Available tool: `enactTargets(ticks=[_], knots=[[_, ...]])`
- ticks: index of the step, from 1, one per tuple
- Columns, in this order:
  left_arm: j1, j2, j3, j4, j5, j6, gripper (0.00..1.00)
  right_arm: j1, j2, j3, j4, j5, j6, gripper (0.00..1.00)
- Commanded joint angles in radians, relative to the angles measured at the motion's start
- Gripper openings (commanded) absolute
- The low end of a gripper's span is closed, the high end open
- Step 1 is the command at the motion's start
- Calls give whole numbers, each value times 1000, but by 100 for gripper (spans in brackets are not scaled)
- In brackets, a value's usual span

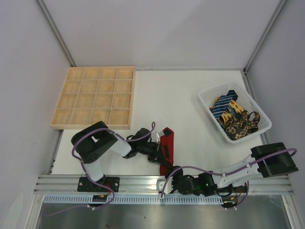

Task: Roll the ties
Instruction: Roll the tie

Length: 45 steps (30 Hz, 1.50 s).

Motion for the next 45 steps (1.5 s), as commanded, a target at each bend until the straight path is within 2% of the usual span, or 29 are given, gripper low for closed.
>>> enactTargets(ticks=[1, 14, 30, 37, 45], knots=[[3, 75, -55, -243, -162, 106, 0, -5, 7, 11, 24, -22, 26, 50], [3, 77, -64, -248, -167, 115, 1, -41, 119, 20, 79, -54, 34, 52], [3, 81, -60, -249, -162, 113, 0, -108, 132, 28, 53, -172, -3, 56], [3, 87, -57, -248, -159, 115, 0, -123, 135, 40, 15, -235, 3, 46], [3, 84, -52, -263, -160, 123, 0, -134, 152, 46, 17, -244, 14, 57]])
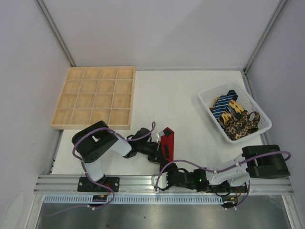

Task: Roll the ties
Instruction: Roll the tie

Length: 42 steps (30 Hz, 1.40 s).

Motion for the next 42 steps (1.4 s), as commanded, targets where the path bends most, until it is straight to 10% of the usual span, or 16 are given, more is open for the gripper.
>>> enactTargets(ticks=[1, 42], knots=[[-1, 74, -56, -261, -177, 122, 0, -7, 32, 4, -59, -58, 17, 57], [72, 68, -74, -300, -168, 177, 0, -56, 61, -15, 47, -37, 18, 55]])
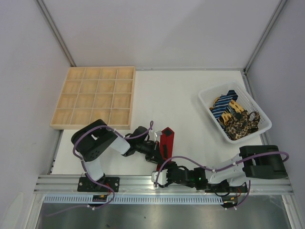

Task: Roll the ties
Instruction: Roll the tie

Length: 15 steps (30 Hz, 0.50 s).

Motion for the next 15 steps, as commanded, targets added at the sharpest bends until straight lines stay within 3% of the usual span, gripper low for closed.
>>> enactTargets(ticks=[1, 15], knots=[[10, 57, -70, -262, -247, 137, 0, -7, 29, 3, -48, -20, 2, 54], [8, 50, -51, -291, -255, 151, 0, -30, 37, 23, -88, -96, 16, 40]])
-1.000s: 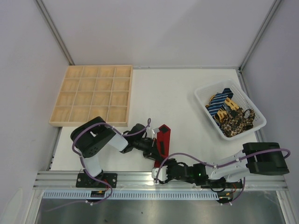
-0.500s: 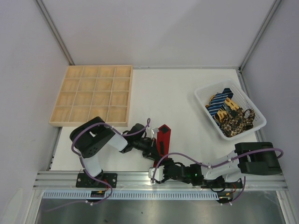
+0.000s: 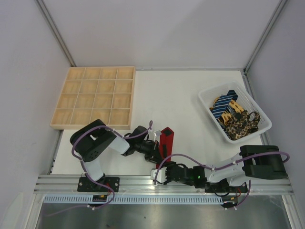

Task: Roll the ties
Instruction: Roll the tie

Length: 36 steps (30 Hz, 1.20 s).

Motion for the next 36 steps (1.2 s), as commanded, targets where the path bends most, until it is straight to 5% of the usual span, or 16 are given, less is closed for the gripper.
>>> enactTargets(ticks=[1, 11, 13, 19, 21, 28, 36], knots=[[2, 71, -48, -259, -252, 127, 0, 14, 26, -2, -77, -64, 13, 40], [3, 79, -58, -244, -251, 127, 0, 58, -4, -17, -62, -21, 25, 24], [3, 80, -58, -244, -251, 126, 0, 57, -16, -19, -66, -9, 31, 11], [3, 68, -61, -236, -250, 124, 0, 25, -19, -17, -69, 7, 52, 8], [2, 57, -65, -235, -252, 123, 9, 2, -24, -8, -94, -21, 66, 0], [6, -94, -70, -296, -293, 138, 45, -77, -109, 3, -189, -170, 108, 0], [46, -297, -15, -494, -395, 201, 51, -123, -197, 9, -252, -259, 152, 0]])
